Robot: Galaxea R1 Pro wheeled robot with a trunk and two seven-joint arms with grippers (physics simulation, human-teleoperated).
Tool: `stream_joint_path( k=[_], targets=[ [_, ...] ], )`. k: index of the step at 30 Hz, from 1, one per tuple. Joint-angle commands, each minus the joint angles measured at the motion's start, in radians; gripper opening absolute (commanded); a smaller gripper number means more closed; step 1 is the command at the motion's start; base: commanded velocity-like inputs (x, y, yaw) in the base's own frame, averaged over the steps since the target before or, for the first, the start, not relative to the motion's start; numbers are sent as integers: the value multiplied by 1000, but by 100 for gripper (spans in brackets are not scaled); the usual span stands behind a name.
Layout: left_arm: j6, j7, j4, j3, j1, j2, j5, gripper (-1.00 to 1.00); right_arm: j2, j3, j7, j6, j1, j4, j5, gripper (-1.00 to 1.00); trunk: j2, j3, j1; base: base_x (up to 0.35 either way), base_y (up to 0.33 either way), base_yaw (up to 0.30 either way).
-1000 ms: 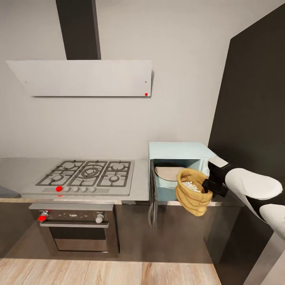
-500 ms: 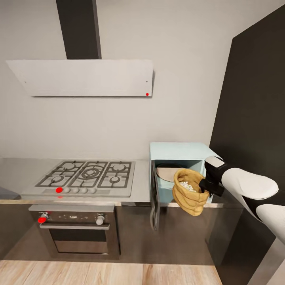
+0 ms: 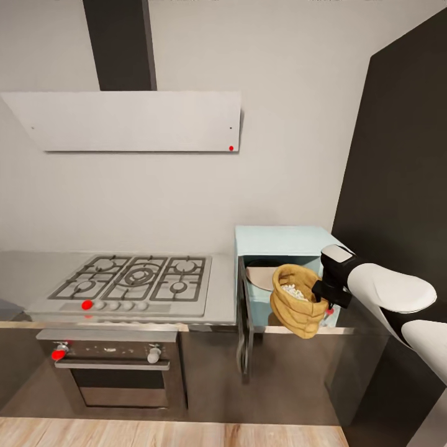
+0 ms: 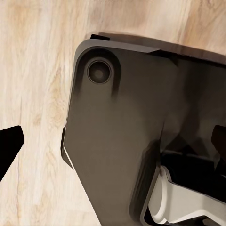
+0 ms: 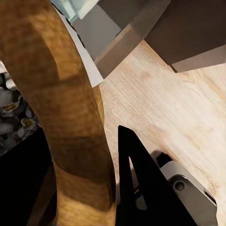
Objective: In the kitchen, take the popcorn bag from the countertop, put it into the microwave, and heat it until the popcorn is cooked so the cooked popcorn ends up inside the bag.
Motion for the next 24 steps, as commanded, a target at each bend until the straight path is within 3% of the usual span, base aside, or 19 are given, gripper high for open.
stream_joint_path(
  k=[1, 24],
  targets=[
    [0, 0, 0, 5, 0, 0, 1, 100, -1, -1, -4, 4, -1, 2, 0, -100, -1, -1, 0, 0, 0, 0],
    [0, 0, 0, 6, 0, 0, 1, 100, -1, -1, -1, 4, -1, 2, 0, -100, -1, 22, 0, 0, 0, 0]
  ],
)
